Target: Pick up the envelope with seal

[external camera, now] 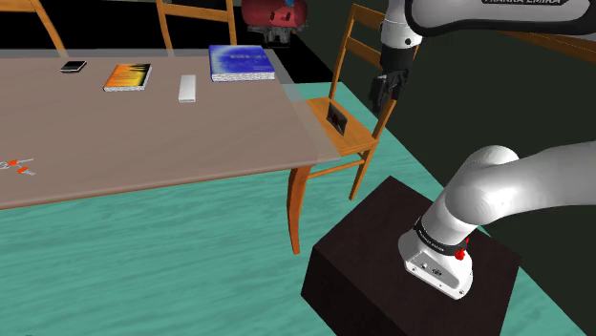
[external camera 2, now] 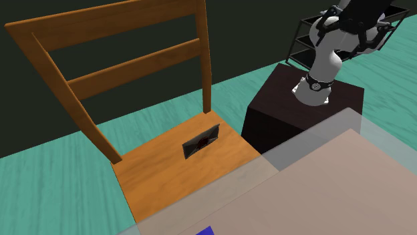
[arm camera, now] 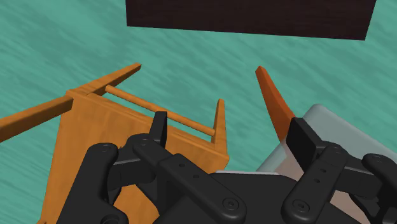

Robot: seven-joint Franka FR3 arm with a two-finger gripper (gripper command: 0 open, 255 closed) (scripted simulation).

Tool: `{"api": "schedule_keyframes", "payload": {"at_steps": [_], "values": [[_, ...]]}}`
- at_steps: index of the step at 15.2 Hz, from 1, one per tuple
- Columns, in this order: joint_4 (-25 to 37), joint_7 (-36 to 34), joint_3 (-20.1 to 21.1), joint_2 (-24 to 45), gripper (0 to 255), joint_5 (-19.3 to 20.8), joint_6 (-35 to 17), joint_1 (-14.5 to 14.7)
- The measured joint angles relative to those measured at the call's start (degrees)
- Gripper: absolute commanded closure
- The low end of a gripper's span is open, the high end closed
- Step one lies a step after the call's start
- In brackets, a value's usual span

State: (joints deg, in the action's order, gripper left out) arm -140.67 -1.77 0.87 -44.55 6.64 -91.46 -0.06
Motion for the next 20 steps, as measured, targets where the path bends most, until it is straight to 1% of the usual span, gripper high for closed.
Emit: {"api": "schedule_keyframes", "payload": {"at_steps": [2,7,11,15,20], "values": [[-0.2,0.1,-0.4,0.7,0,0.2,-1.0,-0.2],[-0.4,0.9,-3.5,7.6,0,1.5,-9.0,-2.1],[1.4,1.5,-6.1,15.7,0,1.9,-16.3,-3.3],[3.3,2.6,-8.8,23.0,0,1.7,-22.5,-4.5],[8.5,4.1,-11.4,33.4,0,-0.3,-28.7,-5.4]]}}
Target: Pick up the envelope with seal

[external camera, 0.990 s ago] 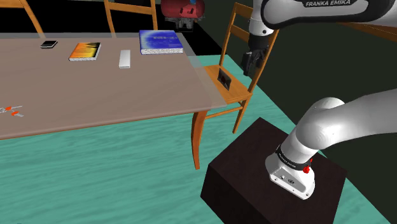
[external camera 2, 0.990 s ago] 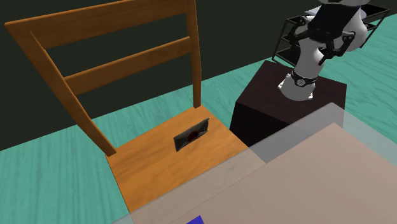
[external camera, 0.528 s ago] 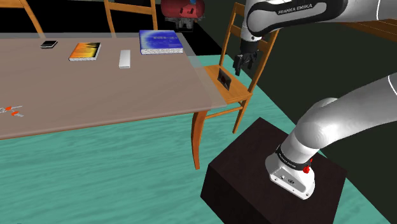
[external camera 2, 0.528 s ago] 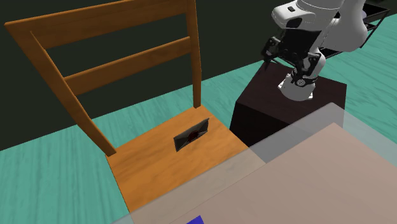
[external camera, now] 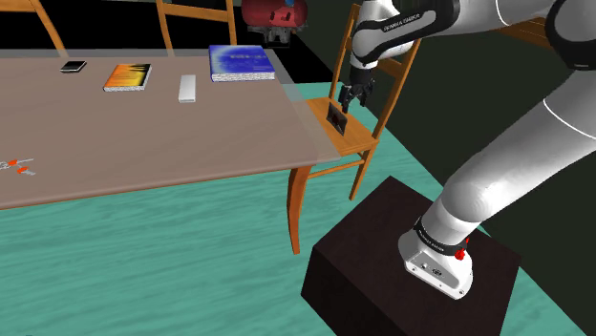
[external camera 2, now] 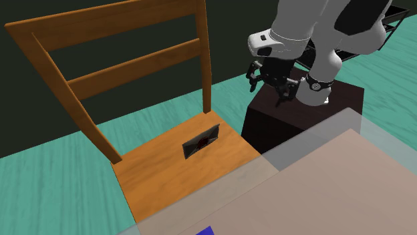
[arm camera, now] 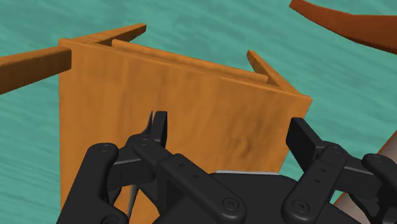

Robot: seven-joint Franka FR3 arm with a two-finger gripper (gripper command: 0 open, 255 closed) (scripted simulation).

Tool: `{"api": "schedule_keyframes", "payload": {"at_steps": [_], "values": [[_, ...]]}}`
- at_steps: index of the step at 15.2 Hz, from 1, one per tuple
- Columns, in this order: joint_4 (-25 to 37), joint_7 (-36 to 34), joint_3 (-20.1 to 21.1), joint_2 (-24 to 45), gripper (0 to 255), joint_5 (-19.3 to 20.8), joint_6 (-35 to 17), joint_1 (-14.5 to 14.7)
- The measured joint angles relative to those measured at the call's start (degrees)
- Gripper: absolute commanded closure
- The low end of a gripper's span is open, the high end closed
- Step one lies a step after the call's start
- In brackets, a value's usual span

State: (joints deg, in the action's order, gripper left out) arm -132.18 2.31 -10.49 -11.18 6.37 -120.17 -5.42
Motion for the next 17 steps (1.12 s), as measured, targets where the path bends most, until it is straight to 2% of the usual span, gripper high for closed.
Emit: {"api": "schedule_keyframes", "payload": {"at_steps": [5,11,17], "values": [[5.6,3.2,-2.6,10.6,0,-3.4,-5.8,-1.5],[16.1,6.8,-3.6,24.2,0,-9.5,-9.2,-3.9],[27.5,9.6,-3.2,36.1,0,-14.7,-9.8,-7.5]]}}
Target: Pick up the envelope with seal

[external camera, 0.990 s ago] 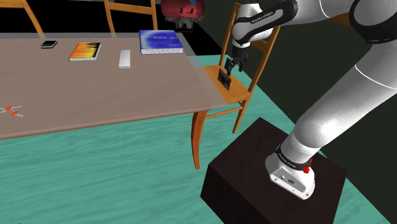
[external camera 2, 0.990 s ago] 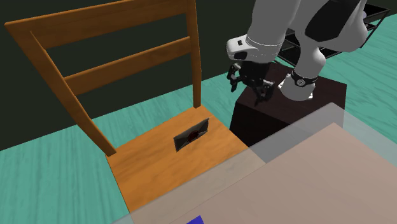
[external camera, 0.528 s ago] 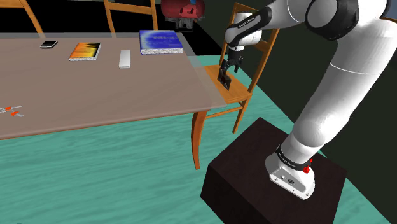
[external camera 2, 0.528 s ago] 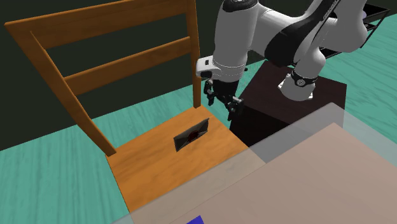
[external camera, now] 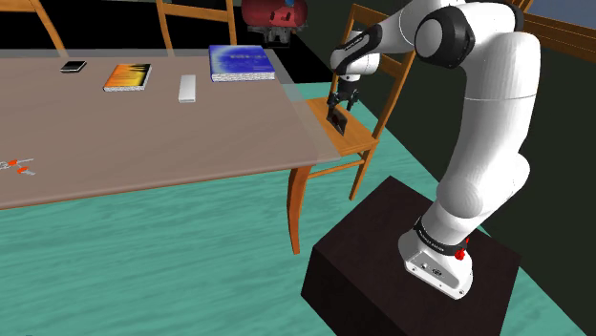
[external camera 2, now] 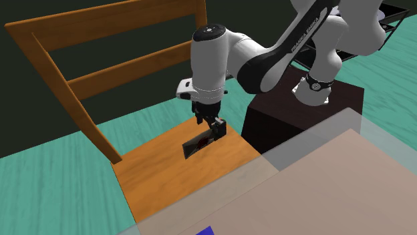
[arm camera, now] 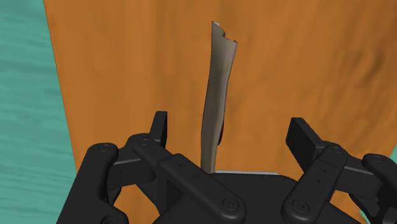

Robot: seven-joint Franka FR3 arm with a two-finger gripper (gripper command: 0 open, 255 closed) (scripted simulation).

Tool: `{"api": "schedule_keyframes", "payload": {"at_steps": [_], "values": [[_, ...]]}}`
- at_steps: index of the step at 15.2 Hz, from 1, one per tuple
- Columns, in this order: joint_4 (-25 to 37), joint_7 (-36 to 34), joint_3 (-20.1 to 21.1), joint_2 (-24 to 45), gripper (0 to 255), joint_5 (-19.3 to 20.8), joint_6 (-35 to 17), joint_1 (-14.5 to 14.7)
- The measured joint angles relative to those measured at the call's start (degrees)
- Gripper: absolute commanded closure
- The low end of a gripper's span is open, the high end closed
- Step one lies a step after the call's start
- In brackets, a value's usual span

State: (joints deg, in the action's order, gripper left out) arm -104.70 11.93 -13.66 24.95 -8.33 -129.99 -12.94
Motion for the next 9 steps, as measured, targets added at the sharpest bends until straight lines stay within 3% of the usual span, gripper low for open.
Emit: {"api": "schedule_keyframes", "payload": {"at_steps": [7,8,9], "values": [[0.2,1.0,0.6,3.8,0,-1.4,-3.6,-0.8],[0.0,1.0,0.7,3.9,255,-1.4,-3.8,-0.8],[-0.2,1.0,0.7,3.9,255,-1.4,-4.0,-0.8]]}}
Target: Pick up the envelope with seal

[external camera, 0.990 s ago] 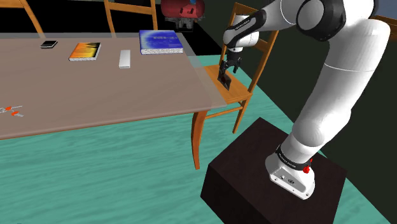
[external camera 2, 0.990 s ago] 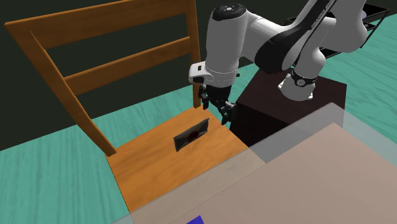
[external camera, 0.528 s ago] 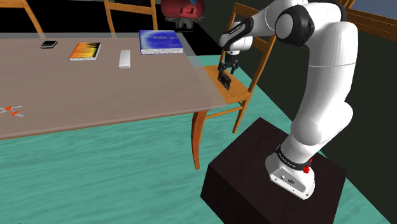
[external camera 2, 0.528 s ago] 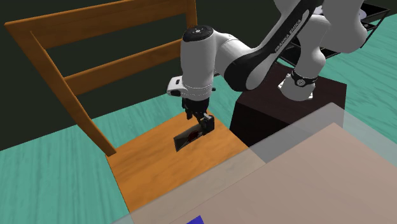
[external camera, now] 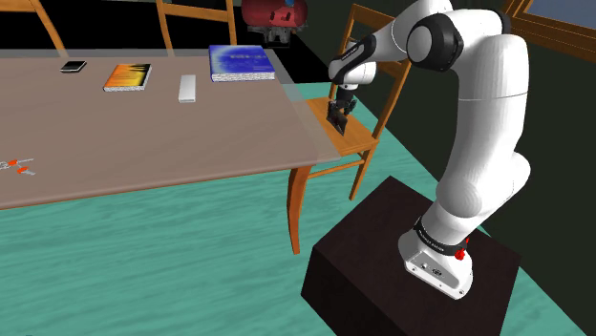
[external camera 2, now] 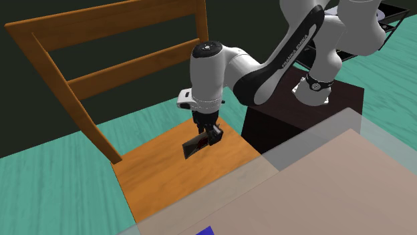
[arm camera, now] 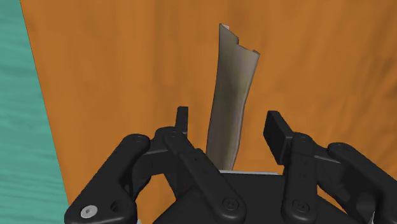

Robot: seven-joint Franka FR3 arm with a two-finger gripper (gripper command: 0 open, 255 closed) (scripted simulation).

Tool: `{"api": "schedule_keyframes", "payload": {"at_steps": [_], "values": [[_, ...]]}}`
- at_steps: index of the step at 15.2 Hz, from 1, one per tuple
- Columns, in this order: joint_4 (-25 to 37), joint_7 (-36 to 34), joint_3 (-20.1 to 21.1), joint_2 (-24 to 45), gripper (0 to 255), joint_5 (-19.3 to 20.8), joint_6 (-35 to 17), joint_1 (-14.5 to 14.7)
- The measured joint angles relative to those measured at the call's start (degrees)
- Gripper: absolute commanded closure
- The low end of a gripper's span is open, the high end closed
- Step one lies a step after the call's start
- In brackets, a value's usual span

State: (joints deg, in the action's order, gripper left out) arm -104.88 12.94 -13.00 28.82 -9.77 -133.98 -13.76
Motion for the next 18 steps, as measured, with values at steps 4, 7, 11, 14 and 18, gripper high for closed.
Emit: {"api": "schedule_keyframes", "payload": {"at_steps": [4,7,11,14,18], "values": [[-0.2,0.0,0.0,-0.1,255,0.0,-0.2,0.0],[-0.2,0.0,0.0,-0.1,255,0.0,-0.2,0.0],[0.1,-0.1,-0.1,-0.4,255,0.1,0.5,0.0],[0.5,-0.4,-0.3,-1.7,255,0.6,2.1,0.2],[1.0,-0.7,-0.7,-3.4,255,1.1,4.3,0.4]]}}
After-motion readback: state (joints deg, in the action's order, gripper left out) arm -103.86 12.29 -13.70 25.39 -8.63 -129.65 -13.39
